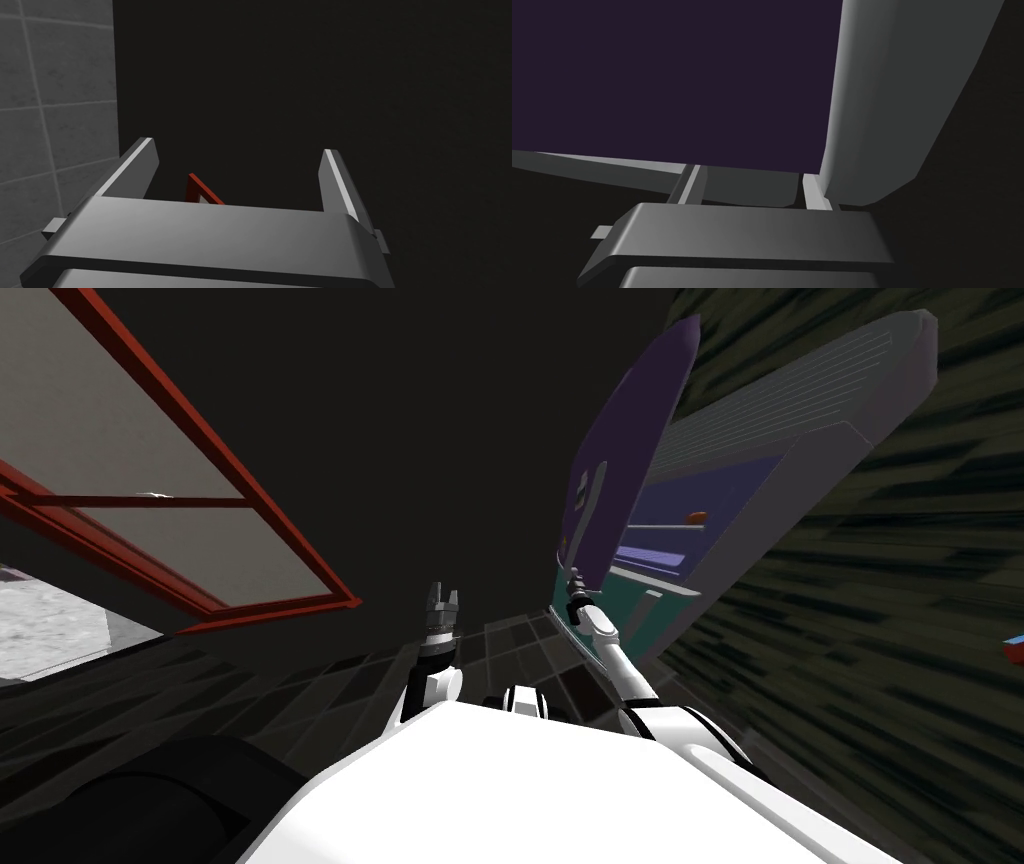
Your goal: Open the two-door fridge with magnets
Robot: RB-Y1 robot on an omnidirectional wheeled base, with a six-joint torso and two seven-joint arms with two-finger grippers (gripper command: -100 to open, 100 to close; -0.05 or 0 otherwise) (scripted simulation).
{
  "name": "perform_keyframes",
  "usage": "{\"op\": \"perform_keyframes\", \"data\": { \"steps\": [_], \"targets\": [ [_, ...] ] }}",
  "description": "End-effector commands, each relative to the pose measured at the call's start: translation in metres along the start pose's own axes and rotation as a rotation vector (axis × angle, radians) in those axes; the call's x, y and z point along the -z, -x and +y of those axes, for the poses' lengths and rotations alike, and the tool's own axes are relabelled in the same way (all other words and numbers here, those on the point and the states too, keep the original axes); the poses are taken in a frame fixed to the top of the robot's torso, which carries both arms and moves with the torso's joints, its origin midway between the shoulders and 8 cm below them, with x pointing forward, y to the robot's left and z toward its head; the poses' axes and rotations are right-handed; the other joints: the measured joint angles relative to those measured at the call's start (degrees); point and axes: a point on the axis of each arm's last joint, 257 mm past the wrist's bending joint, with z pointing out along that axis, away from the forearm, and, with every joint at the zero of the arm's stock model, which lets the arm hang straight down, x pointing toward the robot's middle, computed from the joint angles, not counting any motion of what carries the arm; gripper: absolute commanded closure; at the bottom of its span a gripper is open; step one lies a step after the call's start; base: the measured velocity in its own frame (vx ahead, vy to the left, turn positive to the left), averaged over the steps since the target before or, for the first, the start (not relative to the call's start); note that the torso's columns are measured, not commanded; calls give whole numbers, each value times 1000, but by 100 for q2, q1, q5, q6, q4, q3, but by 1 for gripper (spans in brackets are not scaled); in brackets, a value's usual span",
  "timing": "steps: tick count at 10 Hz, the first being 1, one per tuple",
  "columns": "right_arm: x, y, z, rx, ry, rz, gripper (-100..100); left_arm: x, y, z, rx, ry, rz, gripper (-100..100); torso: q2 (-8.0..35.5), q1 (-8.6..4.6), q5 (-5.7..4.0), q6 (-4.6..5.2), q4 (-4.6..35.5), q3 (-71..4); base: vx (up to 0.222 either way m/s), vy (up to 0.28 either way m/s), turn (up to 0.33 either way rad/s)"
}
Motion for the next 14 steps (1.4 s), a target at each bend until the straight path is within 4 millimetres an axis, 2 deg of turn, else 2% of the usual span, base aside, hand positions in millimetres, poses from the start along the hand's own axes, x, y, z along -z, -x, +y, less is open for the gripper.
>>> {"op": "perform_keyframes", "data": {
  "steps": [1,2,3,4,5,6,8,10,11,14],
  "targets": [
    [-2,-23,-9,19,-18,82,100,0,0,0,0,0,0,0,-25,12,6,-3,7,-16,102,431,-37],
    [-2,-23,-9,19,-18,82,100,0,0,0,0,0,0,0,-17,20,8,-1,-3,-13,80,293,-19],
    [-2,-23,-9,19,-18,82,100,0,0,0,0,0,0,0,10,-39,-2,4,2,4,60,112,16],
    [-2,-33,-10,26,-22,116,100,0,0,0,0,0,0,0,19,-93,-6,10,10,8,81,178,4],
    [-1,-43,-11,34,-25,151,100,0,0,0,0,0,0,0,-2,-51,-2,16,11,-4,109,333,-48],
    [-1,-43,-11,34,-25,151,100,0,0,0,0,0,0,0,-19,9,7,16,-4,-14,89,271,-54],
    [1,-62,-13,48,-30,220,100,0,0,0,0,0,0,0,28,-8,-6,11,-6,15,87,307,-14],
    [1,-57,-12,46,-32,209,100,0,0,0,0,0,0,0,60,-21,-12,20,-4,37,63,212,-12],
    [2,-67,-18,49,-43,248,100,0,0,0,0,0,0,0,94,-64,-21,22,-1,58,63,167,1],
    [5,-77,-21,56,-50,284,100,0,0,0,0,0,0,0,42,-3,1,21,13,28,133,183,-13]
  ]
}}
